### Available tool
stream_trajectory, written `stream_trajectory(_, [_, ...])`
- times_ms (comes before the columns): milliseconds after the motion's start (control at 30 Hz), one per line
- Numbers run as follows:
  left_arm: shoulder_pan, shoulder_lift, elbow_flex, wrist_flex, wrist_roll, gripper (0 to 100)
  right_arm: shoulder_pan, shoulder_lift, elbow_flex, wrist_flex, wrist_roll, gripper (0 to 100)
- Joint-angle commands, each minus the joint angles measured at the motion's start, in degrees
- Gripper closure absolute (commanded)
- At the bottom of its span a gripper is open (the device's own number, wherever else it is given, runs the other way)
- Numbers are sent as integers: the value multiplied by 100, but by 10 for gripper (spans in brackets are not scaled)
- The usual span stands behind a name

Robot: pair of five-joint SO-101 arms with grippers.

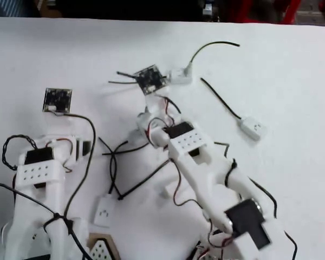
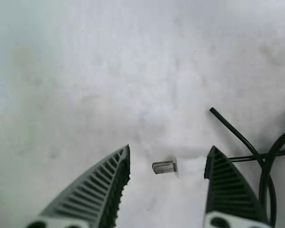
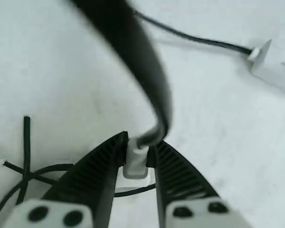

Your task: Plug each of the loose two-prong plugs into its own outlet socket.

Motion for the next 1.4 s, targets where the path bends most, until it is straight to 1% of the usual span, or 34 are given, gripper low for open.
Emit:
stream_trajectory(0, [-48,-215,-26,-97,18,748,57,-585,281,-303,-97,982])
stream_trajectory(167, [-48,-215,-26,-97,18,748,66,-708,1134,-1341,-62,982])
stream_trajectory(333, [-48,-224,-26,-97,18,748,66,-681,1433,-1684,-97,982])
stream_trajectory(600, [-48,-224,-26,-97,18,748,75,84,1073,-1736,-105,983])
stream_trajectory(900, [-48,-224,-26,-97,9,748,75,163,1090,-1719,-70,983])
stream_trajectory(1067, [-48,-224,-26,-97,9,748,75,119,1081,-1218,-97,983])
stream_trajectory(1367, [-48,-224,-26,-97,9,748,127,171,1073,-963,-70,983])
